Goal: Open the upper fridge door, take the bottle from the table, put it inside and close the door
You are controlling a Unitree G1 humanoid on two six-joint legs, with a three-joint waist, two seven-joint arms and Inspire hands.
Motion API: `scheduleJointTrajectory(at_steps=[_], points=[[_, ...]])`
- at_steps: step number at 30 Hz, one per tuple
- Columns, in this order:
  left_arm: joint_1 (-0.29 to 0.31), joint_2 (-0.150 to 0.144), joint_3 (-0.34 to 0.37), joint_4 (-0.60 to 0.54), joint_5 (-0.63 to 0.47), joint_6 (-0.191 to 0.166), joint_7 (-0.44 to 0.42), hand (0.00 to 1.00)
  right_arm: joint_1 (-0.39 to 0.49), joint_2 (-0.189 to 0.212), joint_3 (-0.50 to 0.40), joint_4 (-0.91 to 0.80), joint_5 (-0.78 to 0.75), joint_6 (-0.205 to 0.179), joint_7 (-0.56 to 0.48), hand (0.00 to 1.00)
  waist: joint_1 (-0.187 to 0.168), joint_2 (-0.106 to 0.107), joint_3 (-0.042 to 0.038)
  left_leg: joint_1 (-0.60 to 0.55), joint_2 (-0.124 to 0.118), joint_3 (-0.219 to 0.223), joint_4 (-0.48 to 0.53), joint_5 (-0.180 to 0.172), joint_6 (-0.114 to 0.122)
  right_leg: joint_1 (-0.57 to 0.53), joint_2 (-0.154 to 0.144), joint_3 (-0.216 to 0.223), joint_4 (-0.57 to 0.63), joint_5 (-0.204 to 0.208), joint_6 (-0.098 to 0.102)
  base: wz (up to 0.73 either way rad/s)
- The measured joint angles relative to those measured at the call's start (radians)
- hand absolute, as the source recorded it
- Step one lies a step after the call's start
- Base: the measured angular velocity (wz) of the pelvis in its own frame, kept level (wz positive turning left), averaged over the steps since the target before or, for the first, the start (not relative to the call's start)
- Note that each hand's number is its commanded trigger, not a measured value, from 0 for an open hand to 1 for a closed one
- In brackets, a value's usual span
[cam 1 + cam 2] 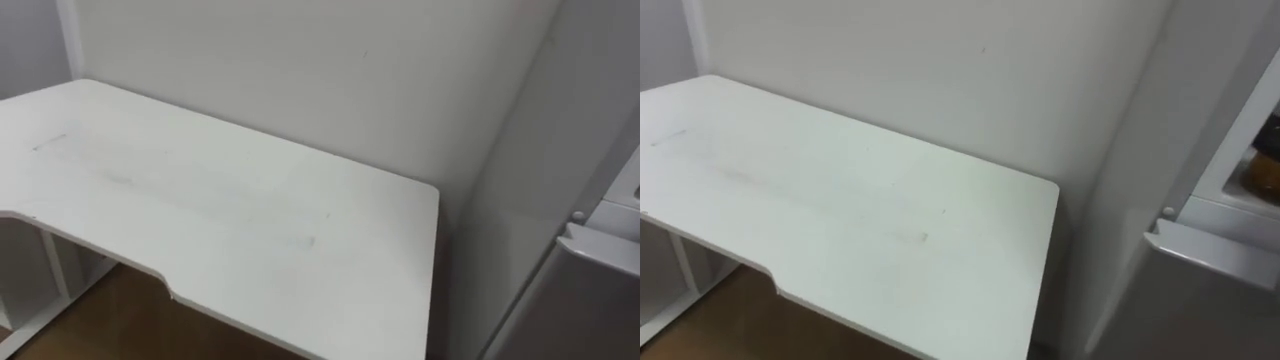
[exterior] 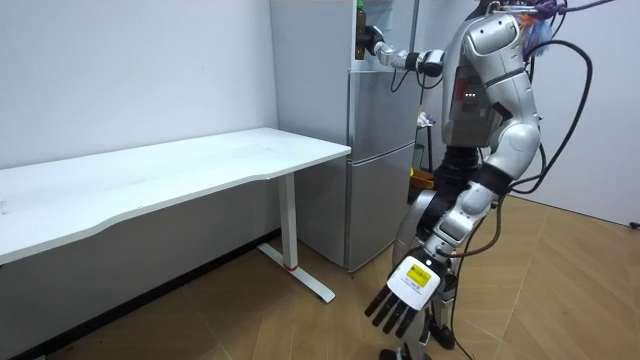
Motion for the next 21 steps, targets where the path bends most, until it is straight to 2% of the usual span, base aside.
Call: scheduleJointTrajectory(at_steps=[6,14,19,21], points=[[0.0,0.0,-0.003,-0.019,0.001,0.0,-0.002,0.0,0.002,-0.008,0.002,0.024,0.0,-0.015,0.013,0.0,-0.001,-0.001,-0.0016,-0.004,0.0,0.0,0.0,0.001,0.0,0.0,0.002,0.0,-0.009,0.001,-0.002,0.0],[0.007,0.008,-0.002,-0.016,0.006,0.0,-0.002,0.0,0.034,-0.021,0.011,0.026,0.007,-0.019,0.082,0.0,-0.004,-0.011,-0.0123,0.035,-0.001,0.004,-0.025,0.001,-0.002,0.035,0.006,0.002,-0.034,0.003,-0.003,0.0],[0.008,0.009,0.0,-0.019,0.006,-0.003,-0.002,0.0,0.042,-0.024,0.011,0.022,0.008,-0.023,0.13,0.0,-0.008,-0.011,-0.0139,0.054,0.0,0.009,-0.037,0.002,-0.003,0.047,0.006,0.003,-0.035,0.003,-0.003,-0.01],[0.012,0.009,0.001,-0.028,0.0,-0.003,-0.002,0.0,0.047,-0.025,0.012,0.022,0.011,-0.021,0.154,0.0,-0.022,-0.011,-0.0145,0.064,0.0,0.009,-0.039,0.002,-0.003,0.06,0.005,0.002,-0.035,0.003,-0.002,0.02]])
